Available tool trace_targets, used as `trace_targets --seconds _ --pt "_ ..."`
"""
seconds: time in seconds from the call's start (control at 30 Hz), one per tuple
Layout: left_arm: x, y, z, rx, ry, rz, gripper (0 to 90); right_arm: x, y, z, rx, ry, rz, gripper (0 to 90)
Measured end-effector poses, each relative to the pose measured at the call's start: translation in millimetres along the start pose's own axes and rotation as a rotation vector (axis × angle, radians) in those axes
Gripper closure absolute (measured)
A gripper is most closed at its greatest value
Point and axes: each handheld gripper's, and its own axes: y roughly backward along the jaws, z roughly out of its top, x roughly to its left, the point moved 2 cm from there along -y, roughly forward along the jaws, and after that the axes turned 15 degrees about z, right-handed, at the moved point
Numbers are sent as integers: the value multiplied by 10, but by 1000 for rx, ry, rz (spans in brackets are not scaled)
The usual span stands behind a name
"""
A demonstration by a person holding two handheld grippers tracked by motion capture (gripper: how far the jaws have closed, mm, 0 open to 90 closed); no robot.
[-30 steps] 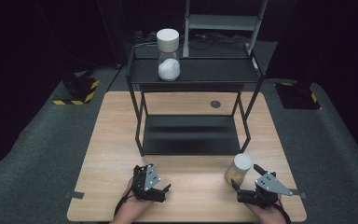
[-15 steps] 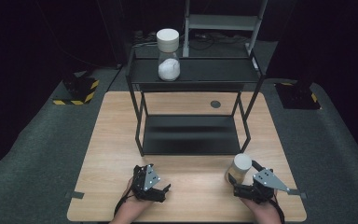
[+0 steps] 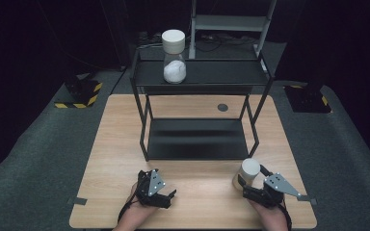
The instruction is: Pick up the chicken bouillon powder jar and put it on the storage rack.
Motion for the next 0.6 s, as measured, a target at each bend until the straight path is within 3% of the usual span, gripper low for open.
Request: trace_targets --seconds 0.3,0.6 --pt "-3 -1 -1 -1 -1 -1 11 25 -6 -35 -24 35 0 341" --pt "3 -2 0 0 -2 -5 11 15 -9 -58 -33 43 2 346"
